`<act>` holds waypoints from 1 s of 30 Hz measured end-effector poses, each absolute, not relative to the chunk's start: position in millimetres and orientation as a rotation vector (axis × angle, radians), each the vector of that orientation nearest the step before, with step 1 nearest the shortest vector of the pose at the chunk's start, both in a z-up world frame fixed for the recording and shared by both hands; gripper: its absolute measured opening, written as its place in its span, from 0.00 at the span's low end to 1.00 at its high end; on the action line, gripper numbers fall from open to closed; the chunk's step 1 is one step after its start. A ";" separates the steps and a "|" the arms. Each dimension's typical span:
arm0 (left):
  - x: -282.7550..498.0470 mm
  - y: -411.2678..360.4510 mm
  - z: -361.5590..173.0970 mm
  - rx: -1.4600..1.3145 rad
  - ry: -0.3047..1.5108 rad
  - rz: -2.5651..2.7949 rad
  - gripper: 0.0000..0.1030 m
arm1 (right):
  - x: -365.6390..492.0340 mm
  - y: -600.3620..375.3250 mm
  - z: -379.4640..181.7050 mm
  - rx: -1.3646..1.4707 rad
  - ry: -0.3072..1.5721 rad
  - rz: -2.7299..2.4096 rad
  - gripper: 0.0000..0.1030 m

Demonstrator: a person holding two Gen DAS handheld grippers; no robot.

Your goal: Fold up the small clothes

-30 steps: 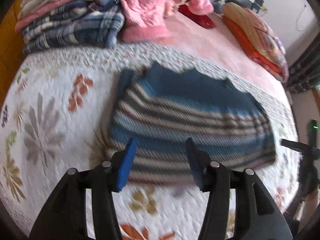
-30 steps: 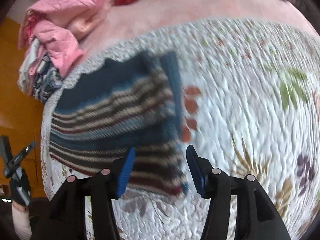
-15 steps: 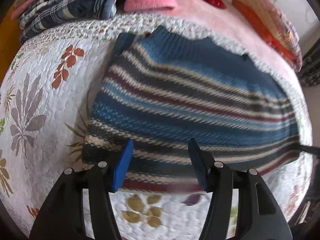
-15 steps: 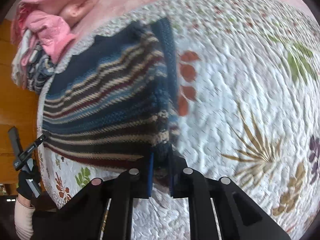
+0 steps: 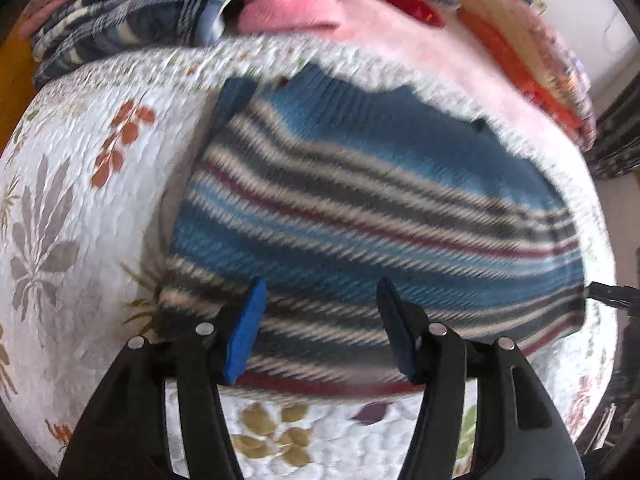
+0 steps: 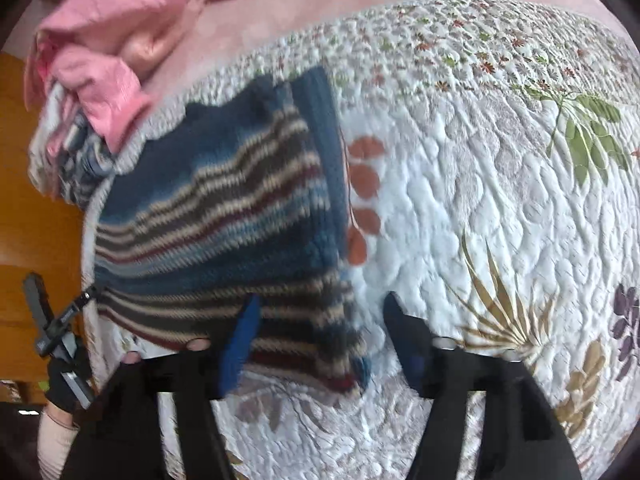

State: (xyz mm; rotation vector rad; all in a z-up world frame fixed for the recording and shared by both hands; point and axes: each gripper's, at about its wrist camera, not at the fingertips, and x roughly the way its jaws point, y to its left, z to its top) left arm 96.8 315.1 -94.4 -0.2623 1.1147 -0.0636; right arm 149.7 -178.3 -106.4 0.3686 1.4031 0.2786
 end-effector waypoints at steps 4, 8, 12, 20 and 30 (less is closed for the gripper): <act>104.5 305.5 -94.7 -0.285 1.101 -0.083 0.63 | 161.5 -188.8 -125.8 0.489 1.419 0.315 0.66; 111.8 303.2 -112.3 -0.317 1.126 -0.059 0.63 | 168.0 -189.4 -143.1 0.497 1.443 0.328 0.66; 117.1 302.8 -119.3 -0.297 1.123 -0.057 0.65 | 170.8 -186.3 -155.3 0.521 1.449 0.352 0.66; 123.4 307.2 -120.7 -0.311 1.136 -0.086 0.66 | 173.5 -161.9 -144.8 0.520 1.408 0.446 0.28; 121.3 307.6 -122.7 -0.286 1.136 -0.110 0.66 | 173.3 -170.1 -155.9 0.520 1.433 0.398 0.25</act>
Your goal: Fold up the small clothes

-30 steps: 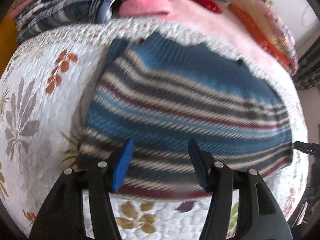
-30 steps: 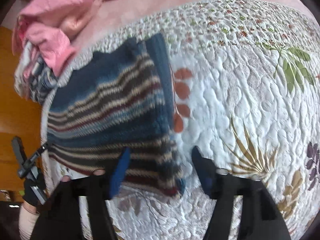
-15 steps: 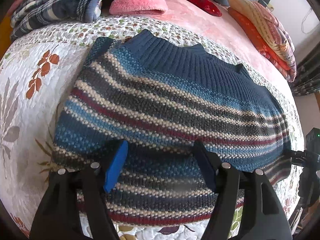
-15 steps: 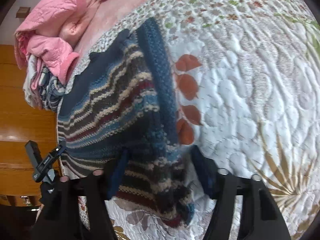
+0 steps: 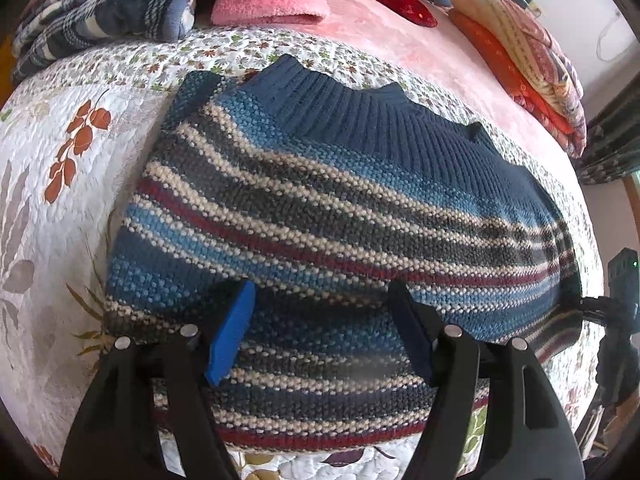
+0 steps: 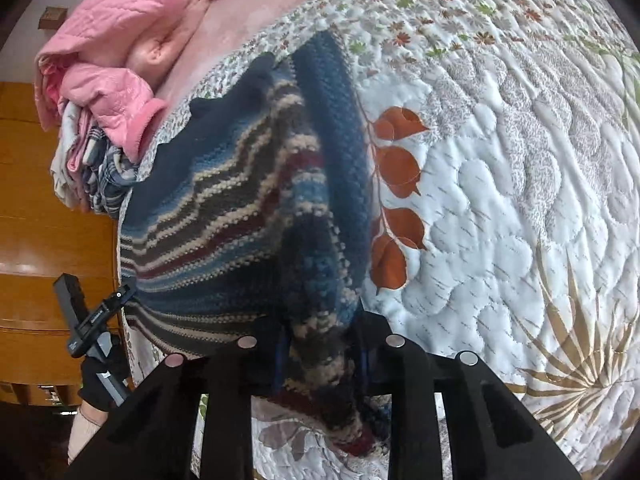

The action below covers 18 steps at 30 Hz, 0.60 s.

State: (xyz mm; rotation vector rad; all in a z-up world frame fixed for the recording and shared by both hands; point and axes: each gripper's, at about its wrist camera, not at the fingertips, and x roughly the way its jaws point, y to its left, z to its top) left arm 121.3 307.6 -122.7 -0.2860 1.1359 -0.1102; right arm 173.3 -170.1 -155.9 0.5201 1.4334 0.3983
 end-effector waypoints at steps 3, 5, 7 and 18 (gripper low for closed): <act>121.8 307.8 -123.6 -0.286 1.136 -0.112 0.66 | 175.8 -164.0 -156.9 0.503 1.434 0.389 0.25; 122.0 307.3 -123.7 -0.282 1.136 -0.112 0.66 | 177.4 -162.8 -158.5 0.503 1.435 0.384 0.25; 122.1 307.4 -123.2 -0.286 1.138 -0.111 0.66 | 178.1 -161.6 -158.9 0.501 1.436 0.379 0.25; 123.7 318.0 -95.0 -0.388 1.120 -0.156 0.67 | 186.5 -81.8 -67.4 0.371 1.305 0.486 0.22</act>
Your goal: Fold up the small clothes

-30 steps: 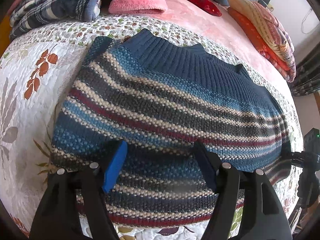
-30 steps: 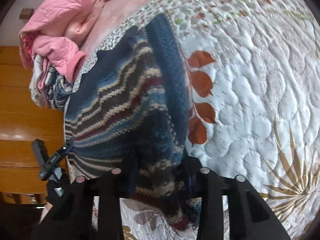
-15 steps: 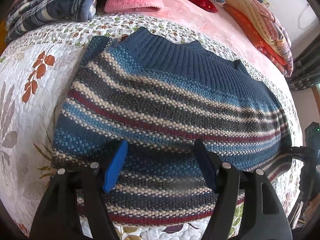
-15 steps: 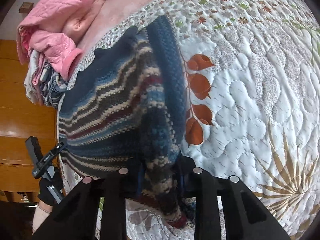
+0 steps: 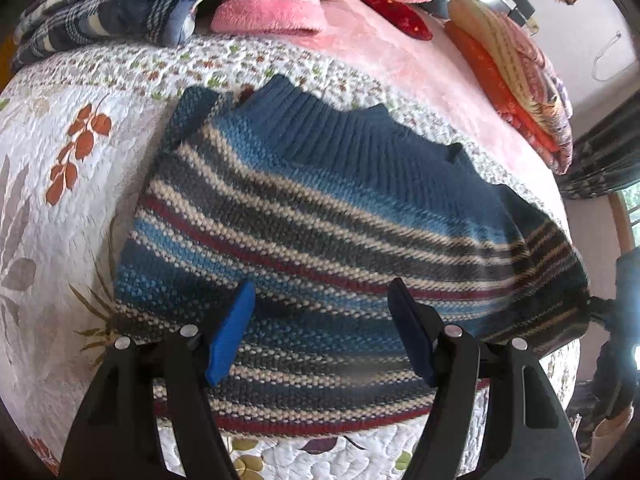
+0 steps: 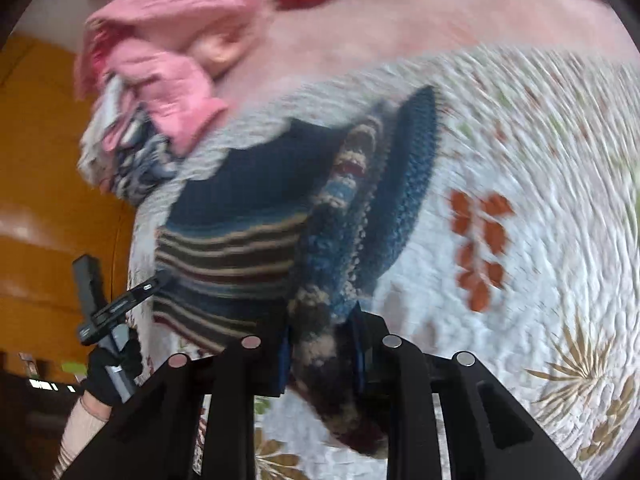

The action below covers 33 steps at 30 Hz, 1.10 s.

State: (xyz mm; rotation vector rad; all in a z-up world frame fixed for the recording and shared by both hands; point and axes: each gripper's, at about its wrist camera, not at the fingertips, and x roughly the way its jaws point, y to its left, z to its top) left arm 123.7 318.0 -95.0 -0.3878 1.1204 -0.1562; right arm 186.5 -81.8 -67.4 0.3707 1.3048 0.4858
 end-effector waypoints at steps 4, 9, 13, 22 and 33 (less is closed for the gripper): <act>121.9 325.3 -87.0 -0.431 1.105 -0.162 0.67 | 184.9 -22.5 -44.3 0.258 1.274 0.558 0.22; 119.7 339.7 -84.5 -0.467 1.094 -0.149 0.67 | 172.2 59.4 -48.6 0.048 1.291 0.634 0.22; 120.1 351.9 -89.5 -0.513 1.103 -0.134 0.67 | 159.6 105.0 -78.8 -0.110 1.340 0.645 0.22; 123.8 348.6 -90.7 -0.547 1.107 -0.167 0.67 | 148.8 116.9 -109.8 -0.095 1.385 0.700 0.51; 132.3 304.1 -92.2 -0.633 1.111 -0.311 0.69 | 166.5 43.1 -64.3 0.317 1.324 0.732 0.52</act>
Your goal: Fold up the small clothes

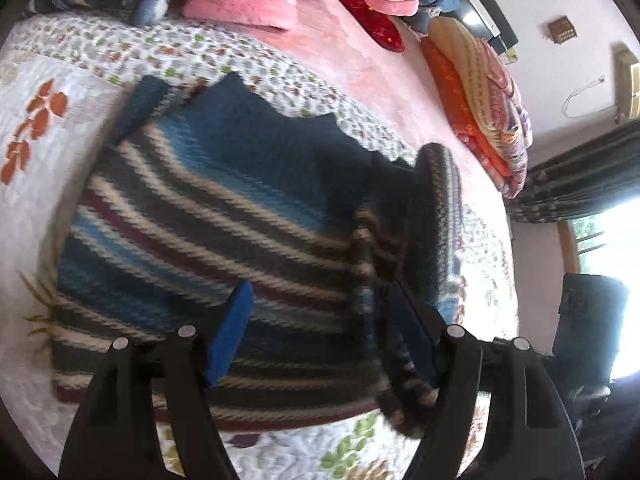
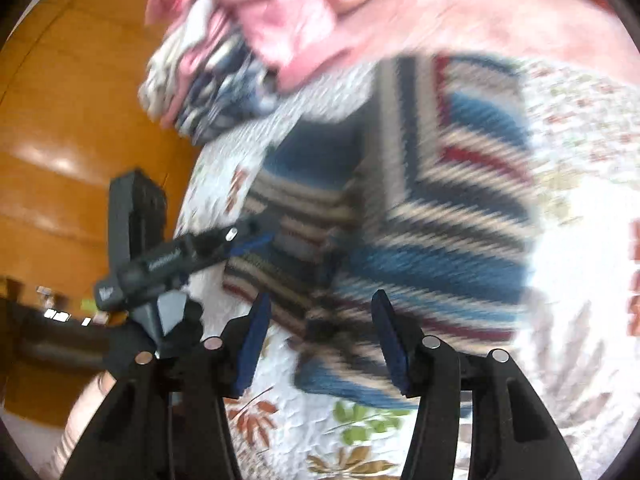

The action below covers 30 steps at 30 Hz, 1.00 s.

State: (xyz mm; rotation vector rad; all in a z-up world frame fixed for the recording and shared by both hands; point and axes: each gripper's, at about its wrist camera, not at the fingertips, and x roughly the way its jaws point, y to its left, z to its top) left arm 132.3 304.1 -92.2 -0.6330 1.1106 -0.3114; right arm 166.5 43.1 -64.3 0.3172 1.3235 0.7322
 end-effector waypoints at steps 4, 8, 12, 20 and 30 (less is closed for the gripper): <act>136.9 282.7 -98.0 -0.616 1.129 -0.348 0.72 | 174.0 -2.2 -66.7 0.353 1.316 0.608 0.52; 139.1 265.5 -103.0 -0.609 1.120 -0.402 0.72 | 178.0 -19.7 -80.5 0.295 1.341 0.531 0.52; 146.6 247.5 -112.1 -0.624 1.137 -0.455 0.73 | 182.8 -32.2 -88.6 0.312 1.358 0.515 0.52; 152.0 204.0 -120.7 -0.571 1.150 -0.536 0.73 | 188.5 -32.0 -99.7 0.294 1.384 0.523 0.52; 157.1 187.5 -120.3 -0.530 1.123 -0.535 0.27 | 193.2 -46.7 -103.6 0.322 1.380 0.473 0.52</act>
